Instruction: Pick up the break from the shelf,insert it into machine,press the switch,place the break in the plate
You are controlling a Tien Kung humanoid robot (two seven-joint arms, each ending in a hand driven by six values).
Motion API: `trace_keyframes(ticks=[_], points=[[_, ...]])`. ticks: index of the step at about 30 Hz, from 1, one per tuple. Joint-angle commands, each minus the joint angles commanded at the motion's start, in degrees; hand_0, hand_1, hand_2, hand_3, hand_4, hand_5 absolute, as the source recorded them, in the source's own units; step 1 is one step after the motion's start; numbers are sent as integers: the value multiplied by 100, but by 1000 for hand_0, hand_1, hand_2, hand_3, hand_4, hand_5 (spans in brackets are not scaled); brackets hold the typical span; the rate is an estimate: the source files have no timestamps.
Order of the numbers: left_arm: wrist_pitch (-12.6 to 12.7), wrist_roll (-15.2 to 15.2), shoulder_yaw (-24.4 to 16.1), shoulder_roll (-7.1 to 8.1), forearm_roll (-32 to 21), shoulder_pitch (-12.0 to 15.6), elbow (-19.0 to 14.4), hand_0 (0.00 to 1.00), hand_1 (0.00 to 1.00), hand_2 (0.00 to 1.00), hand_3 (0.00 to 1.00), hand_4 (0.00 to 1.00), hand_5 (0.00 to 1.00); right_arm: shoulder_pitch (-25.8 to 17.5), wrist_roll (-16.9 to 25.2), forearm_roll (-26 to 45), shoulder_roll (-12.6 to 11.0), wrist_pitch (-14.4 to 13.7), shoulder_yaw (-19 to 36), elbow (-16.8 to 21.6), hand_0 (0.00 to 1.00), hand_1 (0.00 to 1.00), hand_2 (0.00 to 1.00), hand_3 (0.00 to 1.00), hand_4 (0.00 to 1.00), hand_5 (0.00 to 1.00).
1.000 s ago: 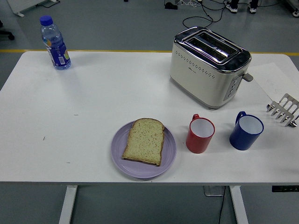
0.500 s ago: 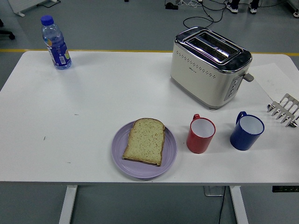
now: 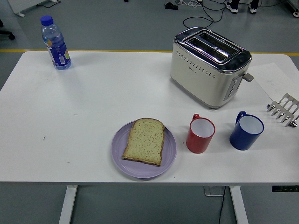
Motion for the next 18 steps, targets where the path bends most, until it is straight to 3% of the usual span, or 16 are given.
trace_keyframes(ticks=[18], points=[[2, -20, -20, -17, -26, 13, 0, 629, 519, 510, 504, 287, 873, -8, 165, 188, 11, -72, 52, 69, 692, 653, 677, 623, 463, 328]])
